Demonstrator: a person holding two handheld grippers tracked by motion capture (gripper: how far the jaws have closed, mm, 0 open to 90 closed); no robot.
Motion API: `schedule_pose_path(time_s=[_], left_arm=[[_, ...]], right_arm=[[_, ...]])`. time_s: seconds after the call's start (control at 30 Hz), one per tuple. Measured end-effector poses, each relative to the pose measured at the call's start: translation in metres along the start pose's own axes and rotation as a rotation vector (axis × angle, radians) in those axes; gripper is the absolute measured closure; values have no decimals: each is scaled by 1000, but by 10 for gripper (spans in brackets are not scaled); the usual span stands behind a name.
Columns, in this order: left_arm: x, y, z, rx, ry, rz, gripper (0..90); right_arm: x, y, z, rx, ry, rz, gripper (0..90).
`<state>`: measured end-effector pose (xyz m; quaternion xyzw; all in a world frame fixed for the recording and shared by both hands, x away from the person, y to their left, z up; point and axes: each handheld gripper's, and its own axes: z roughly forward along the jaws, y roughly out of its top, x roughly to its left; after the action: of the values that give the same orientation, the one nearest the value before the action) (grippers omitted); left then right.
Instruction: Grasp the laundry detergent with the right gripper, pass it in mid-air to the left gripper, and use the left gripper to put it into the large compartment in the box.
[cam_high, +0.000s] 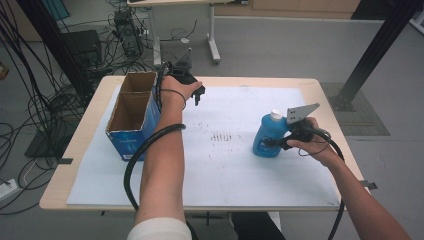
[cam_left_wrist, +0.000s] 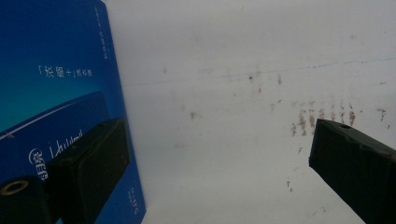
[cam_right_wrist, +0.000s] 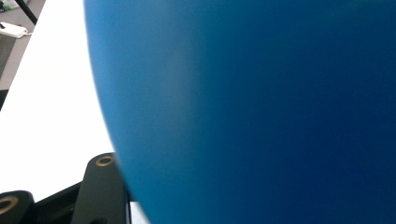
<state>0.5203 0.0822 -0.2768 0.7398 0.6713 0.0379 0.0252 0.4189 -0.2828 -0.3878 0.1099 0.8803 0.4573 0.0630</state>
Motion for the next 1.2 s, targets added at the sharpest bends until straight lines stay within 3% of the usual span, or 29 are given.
schedule_pose_path(time_s=[1.2], left_arm=[[-4, 1, -1, 4, 9, 13, 57]], right_arm=[[-2, -1, -1, -7, 15, 21, 423]])
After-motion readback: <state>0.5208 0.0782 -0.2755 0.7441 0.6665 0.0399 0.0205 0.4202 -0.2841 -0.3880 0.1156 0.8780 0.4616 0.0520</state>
